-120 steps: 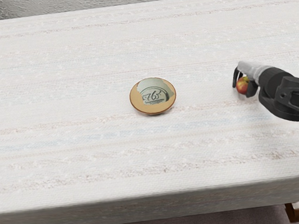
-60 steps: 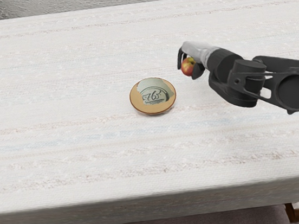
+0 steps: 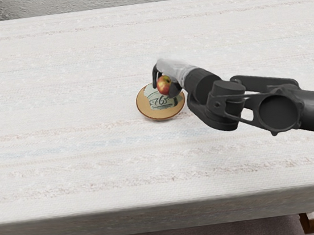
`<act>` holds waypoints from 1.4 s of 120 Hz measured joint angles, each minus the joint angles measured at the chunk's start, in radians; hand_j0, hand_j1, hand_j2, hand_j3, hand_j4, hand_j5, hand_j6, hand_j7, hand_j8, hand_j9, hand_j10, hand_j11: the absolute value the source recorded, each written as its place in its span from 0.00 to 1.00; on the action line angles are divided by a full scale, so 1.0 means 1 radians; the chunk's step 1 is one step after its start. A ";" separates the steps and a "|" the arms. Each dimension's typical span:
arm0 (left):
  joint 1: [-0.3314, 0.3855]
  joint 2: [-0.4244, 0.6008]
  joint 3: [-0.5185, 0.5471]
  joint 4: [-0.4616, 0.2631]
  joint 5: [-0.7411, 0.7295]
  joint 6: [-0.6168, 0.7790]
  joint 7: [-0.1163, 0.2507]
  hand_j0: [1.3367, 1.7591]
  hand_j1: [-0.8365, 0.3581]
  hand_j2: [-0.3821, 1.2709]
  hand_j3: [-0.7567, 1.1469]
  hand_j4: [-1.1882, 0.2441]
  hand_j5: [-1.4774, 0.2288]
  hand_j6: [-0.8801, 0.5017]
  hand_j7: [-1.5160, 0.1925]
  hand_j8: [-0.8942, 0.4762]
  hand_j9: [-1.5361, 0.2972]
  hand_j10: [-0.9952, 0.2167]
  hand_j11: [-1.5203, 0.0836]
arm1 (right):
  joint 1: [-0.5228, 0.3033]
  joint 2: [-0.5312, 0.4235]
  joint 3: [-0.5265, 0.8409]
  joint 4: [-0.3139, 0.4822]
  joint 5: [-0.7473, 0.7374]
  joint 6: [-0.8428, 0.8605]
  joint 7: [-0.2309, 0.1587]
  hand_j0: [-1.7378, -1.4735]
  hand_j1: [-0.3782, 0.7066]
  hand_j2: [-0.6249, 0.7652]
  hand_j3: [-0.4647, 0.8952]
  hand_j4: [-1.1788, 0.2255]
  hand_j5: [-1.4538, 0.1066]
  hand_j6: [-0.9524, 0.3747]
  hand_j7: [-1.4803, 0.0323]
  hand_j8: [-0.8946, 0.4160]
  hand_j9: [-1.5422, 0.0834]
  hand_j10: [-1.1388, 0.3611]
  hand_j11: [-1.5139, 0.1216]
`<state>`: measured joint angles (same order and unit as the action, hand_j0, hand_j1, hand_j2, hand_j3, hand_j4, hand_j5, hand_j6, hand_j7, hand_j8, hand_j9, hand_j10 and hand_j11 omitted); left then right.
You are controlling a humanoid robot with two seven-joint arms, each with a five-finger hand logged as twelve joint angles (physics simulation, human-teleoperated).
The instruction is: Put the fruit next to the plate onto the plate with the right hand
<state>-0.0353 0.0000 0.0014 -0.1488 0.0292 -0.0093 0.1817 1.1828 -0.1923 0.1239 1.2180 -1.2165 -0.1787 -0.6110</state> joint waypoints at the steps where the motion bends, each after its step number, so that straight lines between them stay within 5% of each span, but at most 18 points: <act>1: 0.000 0.000 0.000 0.000 0.000 0.000 0.000 0.76 0.99 0.23 0.40 0.83 0.87 0.64 0.89 0.65 0.84 0.82 0.95 | -0.001 0.001 0.000 0.000 0.000 -0.001 0.000 0.35 0.61 0.49 0.34 0.36 0.26 0.47 0.30 0.42 0.29 0.32 0.27; 66: 0.000 0.000 0.000 0.000 0.000 0.000 0.000 0.76 0.99 0.23 0.40 0.83 0.87 0.64 0.89 0.65 0.84 0.82 0.95 | -0.073 0.019 -0.005 -0.030 -0.004 -0.011 0.000 0.35 0.60 0.48 0.34 0.36 0.27 0.47 0.31 0.42 0.30 0.31 0.28; 87: 0.000 0.000 0.000 0.000 0.000 0.000 0.000 0.76 0.99 0.23 0.40 0.83 0.87 0.64 0.89 0.65 0.84 0.82 0.95 | -0.079 0.020 0.008 -0.040 0.006 -0.028 0.000 0.32 0.29 0.46 0.34 0.61 0.64 0.60 0.68 0.56 0.66 0.56 0.63; 112: 0.000 0.000 0.000 0.000 0.000 0.000 0.000 0.76 0.99 0.23 0.40 0.83 0.87 0.64 0.89 0.65 0.84 0.82 0.95 | -0.081 0.000 0.090 -0.031 0.075 -0.016 0.000 0.31 0.12 0.45 0.34 0.75 0.82 0.67 0.87 0.64 0.84 0.69 0.82; 139: 0.000 0.000 0.000 0.000 0.000 0.000 0.000 0.76 0.99 0.23 0.40 0.83 0.87 0.64 0.89 0.65 0.84 0.82 0.95 | -0.103 -0.247 0.294 0.092 0.427 0.332 0.000 0.30 0.06 0.45 0.34 0.81 0.90 0.70 0.94 0.67 0.91 0.73 0.89; 152: 0.000 0.000 0.000 0.000 0.000 0.000 0.000 0.76 0.99 0.23 0.40 0.83 0.87 0.64 0.89 0.65 0.84 0.82 0.95 | -0.138 -0.380 0.425 0.112 0.615 0.614 0.000 0.30 0.04 0.45 0.34 0.82 0.91 0.71 0.96 0.67 0.93 0.74 0.91; 168: -0.002 0.000 0.000 -0.002 0.000 -0.001 0.000 0.76 0.99 0.23 0.40 0.83 0.87 0.64 0.89 0.65 0.84 0.82 0.95 | -0.175 -0.490 0.517 0.115 0.777 0.741 0.000 0.30 0.04 0.45 0.34 0.83 0.92 0.71 0.97 0.68 0.94 0.75 0.91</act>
<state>-0.0368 0.0000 0.0014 -0.1508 0.0292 -0.0101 0.1818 1.0075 -0.6823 0.6408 1.3330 -0.4399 0.5622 -0.6109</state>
